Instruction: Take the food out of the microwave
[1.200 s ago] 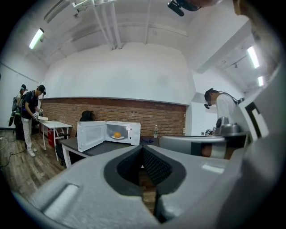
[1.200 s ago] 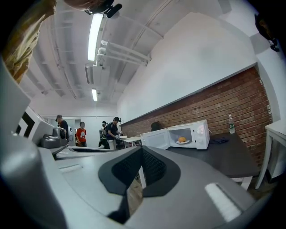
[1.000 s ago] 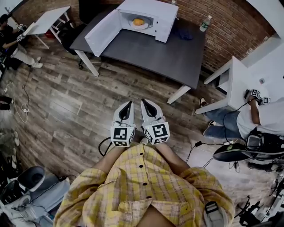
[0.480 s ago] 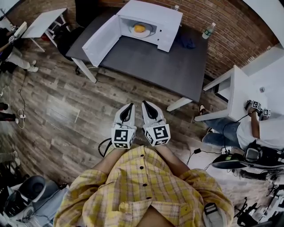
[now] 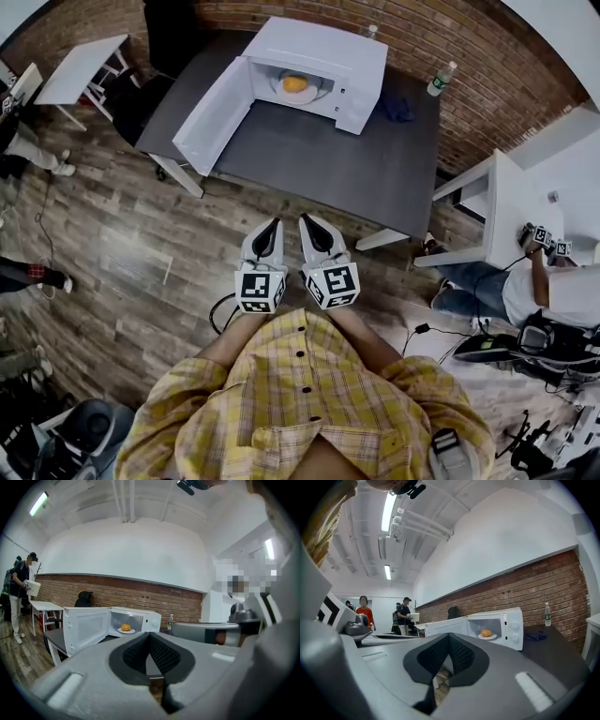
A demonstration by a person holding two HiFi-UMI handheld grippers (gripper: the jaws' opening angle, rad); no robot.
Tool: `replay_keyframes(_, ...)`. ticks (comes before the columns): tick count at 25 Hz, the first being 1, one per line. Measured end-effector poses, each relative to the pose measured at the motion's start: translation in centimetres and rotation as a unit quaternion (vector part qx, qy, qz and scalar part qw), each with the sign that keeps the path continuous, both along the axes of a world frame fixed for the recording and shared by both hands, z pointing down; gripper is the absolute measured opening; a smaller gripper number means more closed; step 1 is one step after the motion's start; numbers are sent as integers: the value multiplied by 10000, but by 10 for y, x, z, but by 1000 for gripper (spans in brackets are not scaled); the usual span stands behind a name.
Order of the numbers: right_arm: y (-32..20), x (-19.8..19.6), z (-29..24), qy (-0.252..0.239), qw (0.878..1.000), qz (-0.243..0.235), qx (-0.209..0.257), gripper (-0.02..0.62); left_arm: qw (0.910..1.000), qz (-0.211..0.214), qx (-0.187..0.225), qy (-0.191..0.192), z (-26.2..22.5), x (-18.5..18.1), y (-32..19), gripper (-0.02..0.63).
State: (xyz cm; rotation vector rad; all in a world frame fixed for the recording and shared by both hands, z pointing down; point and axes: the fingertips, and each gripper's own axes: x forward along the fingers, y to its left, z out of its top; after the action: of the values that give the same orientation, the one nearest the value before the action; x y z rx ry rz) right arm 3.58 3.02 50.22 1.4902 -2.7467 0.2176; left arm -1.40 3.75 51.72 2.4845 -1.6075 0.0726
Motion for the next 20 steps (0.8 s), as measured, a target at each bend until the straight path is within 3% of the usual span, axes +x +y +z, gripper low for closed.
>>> replay_keyframes(20,-114,-60,-9,53,9972,710,-224,0,9973,721,-119,42,-7,-58,-115,-2)
